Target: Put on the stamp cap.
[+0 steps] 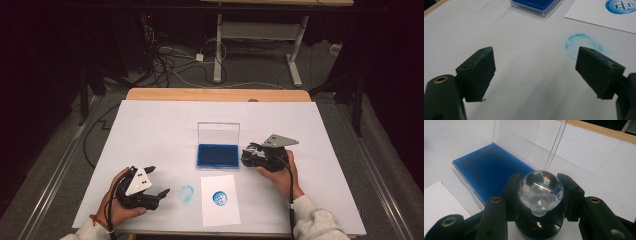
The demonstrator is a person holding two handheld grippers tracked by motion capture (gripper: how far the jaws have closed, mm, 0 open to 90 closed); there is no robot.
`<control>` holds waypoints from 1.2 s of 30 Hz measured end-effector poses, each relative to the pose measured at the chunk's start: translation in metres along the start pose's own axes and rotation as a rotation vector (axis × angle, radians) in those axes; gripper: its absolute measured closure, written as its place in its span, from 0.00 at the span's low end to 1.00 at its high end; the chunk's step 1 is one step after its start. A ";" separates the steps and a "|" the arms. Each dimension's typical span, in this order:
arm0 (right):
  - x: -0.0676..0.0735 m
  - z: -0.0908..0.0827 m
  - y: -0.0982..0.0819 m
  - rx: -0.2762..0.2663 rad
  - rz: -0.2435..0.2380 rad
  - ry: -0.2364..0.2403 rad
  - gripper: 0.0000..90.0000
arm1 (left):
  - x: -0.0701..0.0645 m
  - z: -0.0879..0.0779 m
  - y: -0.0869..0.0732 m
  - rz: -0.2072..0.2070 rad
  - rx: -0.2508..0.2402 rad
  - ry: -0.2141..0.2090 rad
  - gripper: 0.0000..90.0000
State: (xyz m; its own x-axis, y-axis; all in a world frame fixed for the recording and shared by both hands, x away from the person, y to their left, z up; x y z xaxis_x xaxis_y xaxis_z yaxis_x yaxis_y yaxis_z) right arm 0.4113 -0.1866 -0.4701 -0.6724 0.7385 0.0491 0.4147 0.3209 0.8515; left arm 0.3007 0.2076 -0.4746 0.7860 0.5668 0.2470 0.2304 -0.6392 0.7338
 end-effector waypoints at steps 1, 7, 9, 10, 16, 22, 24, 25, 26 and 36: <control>0.000 0.000 0.000 0.000 0.001 0.000 0.63 | 0.000 0.000 0.000 0.000 0.000 0.000 0.18; 0.000 0.000 0.000 -0.004 0.008 0.002 0.63 | 0.000 0.000 0.000 -0.001 0.000 0.001 0.18; -0.001 0.000 0.000 -0.007 0.013 0.001 0.63 | 0.000 0.000 0.000 0.000 0.001 0.002 0.18; -0.001 0.000 0.000 -0.007 0.013 0.000 0.63 | 0.000 0.000 0.000 -0.001 0.000 0.001 0.18; 0.000 0.000 0.000 0.000 0.012 -0.004 0.61 | 0.000 0.000 0.000 0.000 0.001 0.001 0.18; 0.000 -0.001 0.001 -0.002 0.001 -0.030 0.54 | 0.000 0.000 0.000 0.000 0.001 0.000 0.18; 0.001 -0.002 0.002 -0.006 -0.001 -0.032 0.52 | 0.000 0.000 0.000 0.001 0.003 0.000 0.18; 0.001 -0.002 0.002 0.000 -0.009 -0.037 0.52 | 0.000 0.000 0.000 0.002 0.003 0.000 0.18; 0.002 -0.002 0.003 0.005 -0.020 -0.042 0.52 | 0.000 0.000 0.000 0.001 0.002 0.000 0.18; 0.006 -0.010 0.011 -0.026 -0.046 -0.059 0.47 | 0.000 0.001 0.001 0.002 0.004 0.001 0.18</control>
State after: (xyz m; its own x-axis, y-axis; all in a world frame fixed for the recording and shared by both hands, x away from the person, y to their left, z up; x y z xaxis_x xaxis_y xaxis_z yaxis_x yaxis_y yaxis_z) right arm 0.4060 -0.1850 -0.4548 -0.6528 0.7573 -0.0202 0.3675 0.3399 0.8657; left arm 0.3011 0.2065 -0.4747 0.7858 0.5660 0.2493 0.2311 -0.6427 0.7304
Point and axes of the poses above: each handheld gripper's, and its own axes: z roughly forward along the jaws, y roughly out of its top, x roughly to its left, the point moved 2 cm from there along z, roughly forward along the jaws, and after that the axes turned 4 degrees about z, right-handed, at the moved point
